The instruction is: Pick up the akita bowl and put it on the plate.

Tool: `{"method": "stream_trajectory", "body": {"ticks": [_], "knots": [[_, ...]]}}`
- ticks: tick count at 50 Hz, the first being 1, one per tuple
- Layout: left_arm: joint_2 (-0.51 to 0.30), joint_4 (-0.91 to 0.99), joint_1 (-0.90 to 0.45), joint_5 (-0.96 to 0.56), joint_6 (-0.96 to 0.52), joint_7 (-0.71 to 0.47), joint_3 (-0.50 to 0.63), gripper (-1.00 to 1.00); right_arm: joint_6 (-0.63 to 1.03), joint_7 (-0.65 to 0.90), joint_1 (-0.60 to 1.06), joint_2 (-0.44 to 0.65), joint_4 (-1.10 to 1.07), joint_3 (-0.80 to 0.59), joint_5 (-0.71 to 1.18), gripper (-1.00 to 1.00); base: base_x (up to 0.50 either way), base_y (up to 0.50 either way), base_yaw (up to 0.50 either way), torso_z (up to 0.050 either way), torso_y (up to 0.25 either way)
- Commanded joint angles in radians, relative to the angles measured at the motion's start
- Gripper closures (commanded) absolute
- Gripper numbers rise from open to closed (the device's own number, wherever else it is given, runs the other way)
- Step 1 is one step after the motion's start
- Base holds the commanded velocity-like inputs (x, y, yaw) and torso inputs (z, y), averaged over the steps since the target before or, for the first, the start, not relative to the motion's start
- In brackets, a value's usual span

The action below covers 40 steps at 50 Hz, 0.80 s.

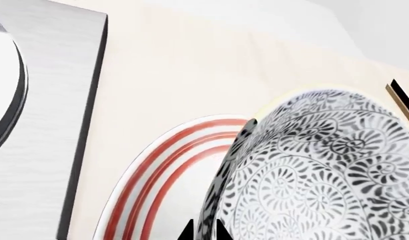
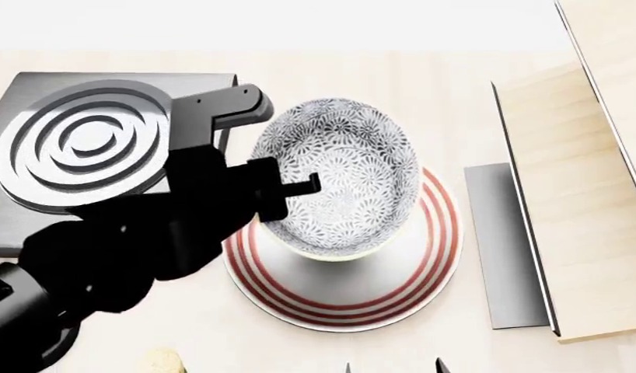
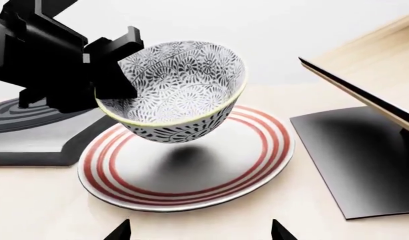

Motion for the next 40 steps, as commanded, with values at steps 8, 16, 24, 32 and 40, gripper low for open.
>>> {"method": "stream_trajectory", "body": {"ticks": [8,16,24,32,40], "knots": [[0.001,0.027,-0.002,0.061,0.012,-0.003,-0.032,1.0,-0.012,-0.01,0.01,-0.006,0.03,-0.003,0.006,-1.0,0.0,0.0,0.0,0.0,0.0],[0.001,0.042,-0.004,0.082,0.016,-0.052,-0.026,1.0,-0.018,-0.01,0.006,-0.003,0.03,-0.004,0.004,-1.0,0.0,0.0,0.0,0.0,0.0],[0.001,0.053,-0.01,0.134,-0.018,-0.079,-0.022,1.0,-0.017,-0.012,0.009,0.0,0.032,-0.002,0.011,-1.0,0.0,0.0,0.0,0.0,0.0],[0.001,0.068,-0.005,0.153,-0.009,-0.084,-0.04,1.0,-0.013,-0.011,0.013,0.001,0.031,-0.005,0.012,-1.0,0.0,0.0,0.0,0.0,-0.032],[0.001,0.078,-0.012,0.143,-0.012,-0.084,-0.042,1.0,-0.012,-0.011,0.015,0.001,0.032,-0.006,0.014,-1.0,0.0,0.0,0.0,0.0,0.0]]}}
